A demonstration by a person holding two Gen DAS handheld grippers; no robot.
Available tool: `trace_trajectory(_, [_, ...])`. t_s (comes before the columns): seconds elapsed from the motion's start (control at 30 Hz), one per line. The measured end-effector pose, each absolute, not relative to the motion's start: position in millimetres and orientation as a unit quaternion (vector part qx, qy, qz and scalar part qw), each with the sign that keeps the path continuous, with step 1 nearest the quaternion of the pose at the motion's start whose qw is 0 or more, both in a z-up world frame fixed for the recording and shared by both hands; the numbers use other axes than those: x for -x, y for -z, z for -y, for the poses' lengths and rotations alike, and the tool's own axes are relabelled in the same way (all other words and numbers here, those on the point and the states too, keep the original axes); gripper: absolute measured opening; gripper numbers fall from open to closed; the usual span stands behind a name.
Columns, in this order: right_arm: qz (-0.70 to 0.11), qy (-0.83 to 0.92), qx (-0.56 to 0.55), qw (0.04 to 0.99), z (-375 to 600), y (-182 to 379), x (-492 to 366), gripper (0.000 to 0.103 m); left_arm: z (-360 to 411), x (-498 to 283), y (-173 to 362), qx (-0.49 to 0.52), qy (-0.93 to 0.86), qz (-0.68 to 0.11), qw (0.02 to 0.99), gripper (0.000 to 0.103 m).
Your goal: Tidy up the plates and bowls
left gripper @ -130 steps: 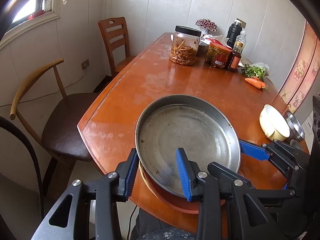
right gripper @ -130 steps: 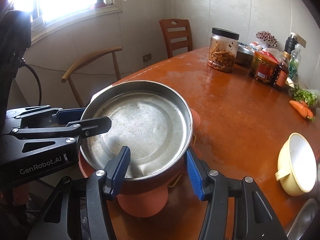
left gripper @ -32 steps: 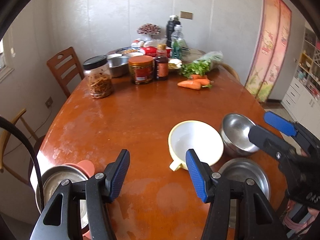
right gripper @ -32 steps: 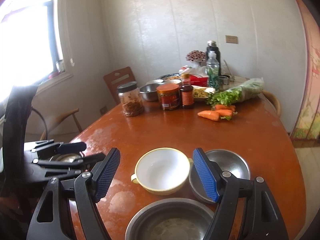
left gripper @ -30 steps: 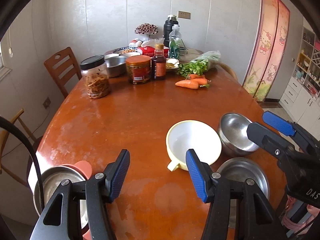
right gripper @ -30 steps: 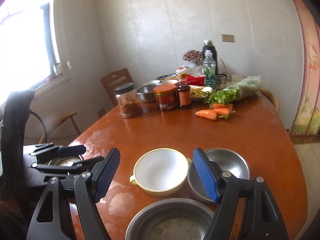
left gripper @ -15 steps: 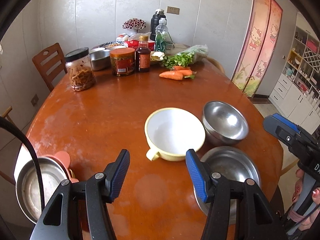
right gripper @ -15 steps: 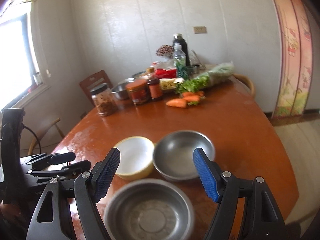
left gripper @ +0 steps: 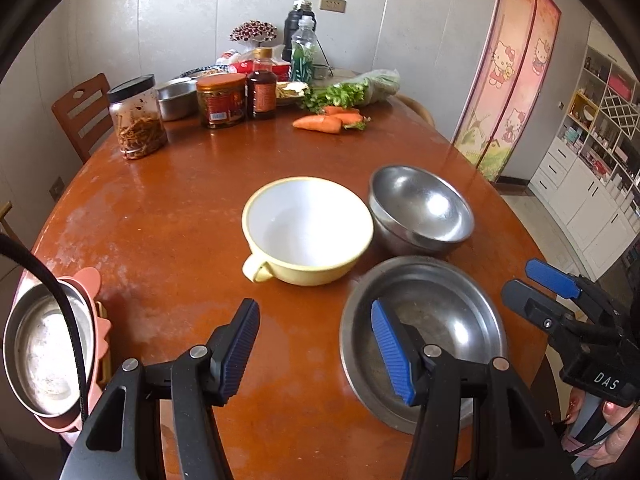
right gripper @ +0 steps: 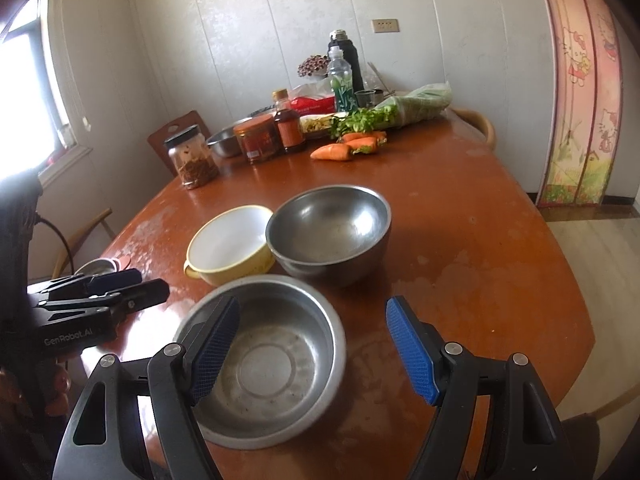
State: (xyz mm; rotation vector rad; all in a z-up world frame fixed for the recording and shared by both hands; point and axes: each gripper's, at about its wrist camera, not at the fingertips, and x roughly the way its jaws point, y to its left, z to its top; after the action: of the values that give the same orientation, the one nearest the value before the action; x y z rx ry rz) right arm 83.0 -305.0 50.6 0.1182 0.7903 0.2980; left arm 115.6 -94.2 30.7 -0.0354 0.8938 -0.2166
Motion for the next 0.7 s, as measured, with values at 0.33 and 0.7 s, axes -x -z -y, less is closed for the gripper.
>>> trace_trajectory(0.33, [-0.409,-0.165,-0.042,0.897,303,-27,-85,0.077,103,-120,-8,0.031,0.101,-0.457,0.883,0.058])
trace_trajectory(0.7, [-0.413,-0.180,-0.011,0.892,295,-11,-83,0.048,119,-118,10,0.029,0.116,-0.469,0.875,0.057])
